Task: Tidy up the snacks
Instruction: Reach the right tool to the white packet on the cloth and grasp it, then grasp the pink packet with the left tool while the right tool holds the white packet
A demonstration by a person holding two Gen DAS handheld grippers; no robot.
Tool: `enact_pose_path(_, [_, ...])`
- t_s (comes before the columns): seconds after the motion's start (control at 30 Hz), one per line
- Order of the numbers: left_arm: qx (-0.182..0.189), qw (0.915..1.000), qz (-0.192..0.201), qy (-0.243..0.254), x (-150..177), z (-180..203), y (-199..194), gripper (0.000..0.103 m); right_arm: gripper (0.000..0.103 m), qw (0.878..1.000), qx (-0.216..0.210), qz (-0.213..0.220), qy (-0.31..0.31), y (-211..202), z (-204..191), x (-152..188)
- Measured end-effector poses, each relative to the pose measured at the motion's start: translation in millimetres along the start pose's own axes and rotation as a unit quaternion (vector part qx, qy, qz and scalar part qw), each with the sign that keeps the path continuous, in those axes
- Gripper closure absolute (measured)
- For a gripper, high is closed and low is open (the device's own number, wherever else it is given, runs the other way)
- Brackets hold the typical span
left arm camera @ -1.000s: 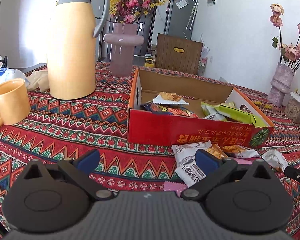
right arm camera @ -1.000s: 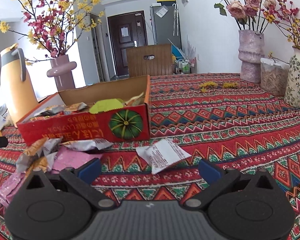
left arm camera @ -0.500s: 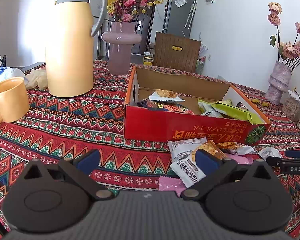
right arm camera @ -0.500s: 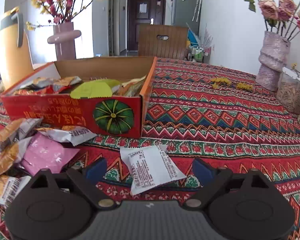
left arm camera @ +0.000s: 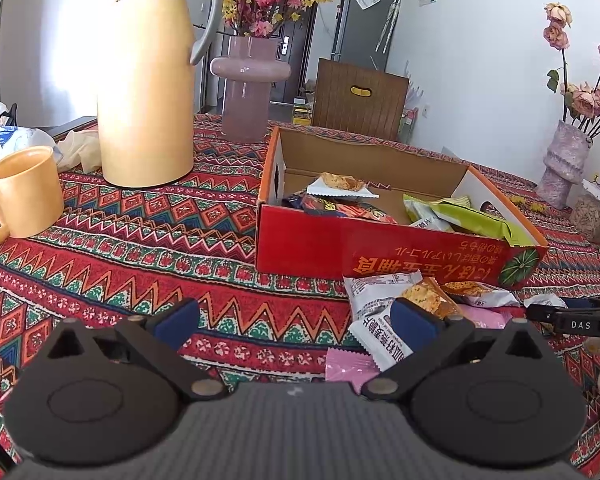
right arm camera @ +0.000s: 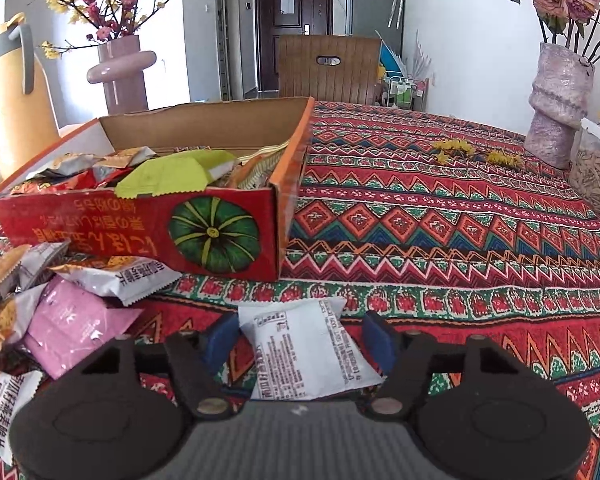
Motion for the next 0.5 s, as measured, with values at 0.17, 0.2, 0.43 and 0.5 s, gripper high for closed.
enact_pose_path(0.17, [0.004,1.0000,-0.006,0.001,1.7,1.8,1.7,0.000,0.056,1.000,-0.003,0.005,0.005,-6.2,0.7,3.2])
enact_pose_path(0.2, [0.005,1.0000,-0.008,0.001,2.2,2.2,2.3,0.000,0.057,1.000,-0.002,0.006,0.006,-7.6,0.4,4.5])
enact_pose_path(0.43, [0.010,0.9996,-0.025,0.002,5.7,4.2,3.8,0.000,0.060,0.998,-0.004,0.041,0.037,-30.5,-0.2,11.3])
enact_pose_path(0.5, [0.011,0.9994,-0.033,0.005,7.8,5.7,5.1,0.000,0.060,0.998,-0.006,0.051,0.046,-38.8,0.5,13.0])
Point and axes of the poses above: each gripper's, at about its wrist camera, not at the fingertips, and y roughly the way its jaws point, z to its right, x to its underside, the point moved 4 cm from there along y, roughly the way its jaws point, and after that the axes turned 1 degree about -y, right-handed, at the moved point
